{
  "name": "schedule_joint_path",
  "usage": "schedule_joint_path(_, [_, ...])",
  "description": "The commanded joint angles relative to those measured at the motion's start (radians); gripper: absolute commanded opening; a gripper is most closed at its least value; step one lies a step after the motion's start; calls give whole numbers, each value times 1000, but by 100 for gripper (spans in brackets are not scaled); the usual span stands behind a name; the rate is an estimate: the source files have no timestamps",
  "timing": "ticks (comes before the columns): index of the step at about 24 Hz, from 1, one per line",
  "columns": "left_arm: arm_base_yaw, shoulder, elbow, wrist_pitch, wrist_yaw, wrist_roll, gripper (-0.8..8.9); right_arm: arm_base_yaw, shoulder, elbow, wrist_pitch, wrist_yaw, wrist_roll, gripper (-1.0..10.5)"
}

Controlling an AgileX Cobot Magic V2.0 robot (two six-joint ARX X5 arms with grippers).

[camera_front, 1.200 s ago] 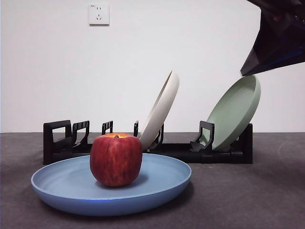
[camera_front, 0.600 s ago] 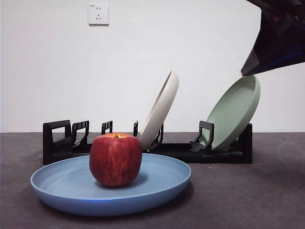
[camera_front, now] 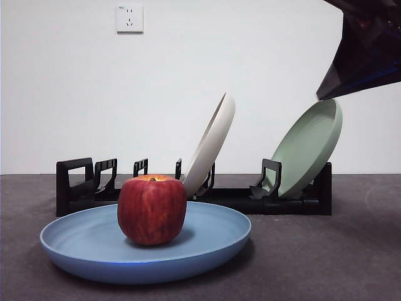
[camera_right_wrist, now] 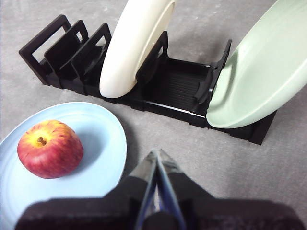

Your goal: Take the blue plate from the plate rack,put the plate on the table,take the apple from the table,put the apple in the plate

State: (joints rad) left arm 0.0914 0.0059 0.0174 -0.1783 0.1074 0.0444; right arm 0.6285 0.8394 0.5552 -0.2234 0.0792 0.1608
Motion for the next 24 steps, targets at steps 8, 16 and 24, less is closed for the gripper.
schedule_joint_path(8, [2, -3, -14, 4, 0, 3, -3, 0, 2, -3, 6, 6, -31, 1])
schedule_joint_path(16, [2, -3, -14, 4, 0, 3, -3, -207, -323, -46, -53, 23, -212, 1])
schedule_joint_path(24, [2, -3, -14, 4, 0, 3, -3, -481, -652, -241, 15, -107, -214, 1])
